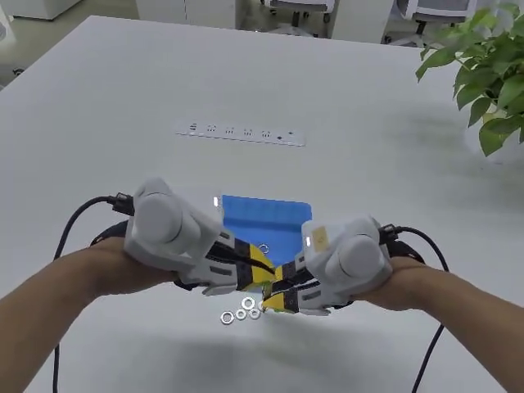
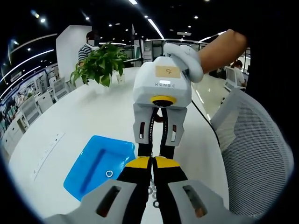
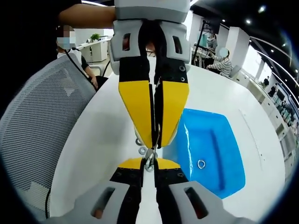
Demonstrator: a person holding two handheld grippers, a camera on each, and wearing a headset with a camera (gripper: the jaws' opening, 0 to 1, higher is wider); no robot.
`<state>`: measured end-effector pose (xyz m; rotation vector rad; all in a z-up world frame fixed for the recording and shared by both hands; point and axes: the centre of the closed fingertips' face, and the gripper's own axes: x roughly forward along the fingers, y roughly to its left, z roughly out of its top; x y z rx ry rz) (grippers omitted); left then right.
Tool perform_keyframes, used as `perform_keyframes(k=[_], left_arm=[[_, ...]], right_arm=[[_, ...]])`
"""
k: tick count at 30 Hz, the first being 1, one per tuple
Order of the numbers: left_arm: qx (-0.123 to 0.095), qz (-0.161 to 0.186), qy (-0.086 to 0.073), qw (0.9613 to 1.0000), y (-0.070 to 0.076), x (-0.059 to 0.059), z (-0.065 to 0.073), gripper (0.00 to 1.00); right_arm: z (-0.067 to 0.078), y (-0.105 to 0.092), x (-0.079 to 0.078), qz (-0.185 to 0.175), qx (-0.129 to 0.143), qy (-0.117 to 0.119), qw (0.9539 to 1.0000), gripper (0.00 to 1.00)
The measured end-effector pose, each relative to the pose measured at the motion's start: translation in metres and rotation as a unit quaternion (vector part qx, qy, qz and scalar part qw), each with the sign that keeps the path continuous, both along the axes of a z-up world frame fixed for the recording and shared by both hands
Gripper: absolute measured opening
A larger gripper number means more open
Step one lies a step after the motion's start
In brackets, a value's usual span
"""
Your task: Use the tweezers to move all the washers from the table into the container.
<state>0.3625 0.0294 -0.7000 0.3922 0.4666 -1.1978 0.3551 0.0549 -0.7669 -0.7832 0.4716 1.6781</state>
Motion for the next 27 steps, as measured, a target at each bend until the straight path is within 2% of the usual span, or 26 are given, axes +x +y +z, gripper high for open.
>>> perform_keyframes(k=[12,15,20,27], left_arm=[[-0.001,0.004,-0.003,1.0,0.001,-0.001,0.0,0.06],[-0.003,0.008,-0.008,0.9999,0.003,0.0,0.001,0.1],[-0.015,0.017,-0.008,0.9997,0.008,0.002,0.005,0.18],[-0.023,0.033,0.002,0.9992,0.017,-0.001,0.003,0.31]], right_arm=[[0.0,0.0,0.0,-0.006,0.002,0.001,1.0,0.09],[0.0,0.0,0.0,-0.006,0.001,0.001,1.0,0.09],[0.0,-0.001,0.0,-0.005,-0.001,-0.001,1.0,0.09],[0.001,-0.001,-0.002,-0.004,0.0,-0.001,1.0,0.09]])
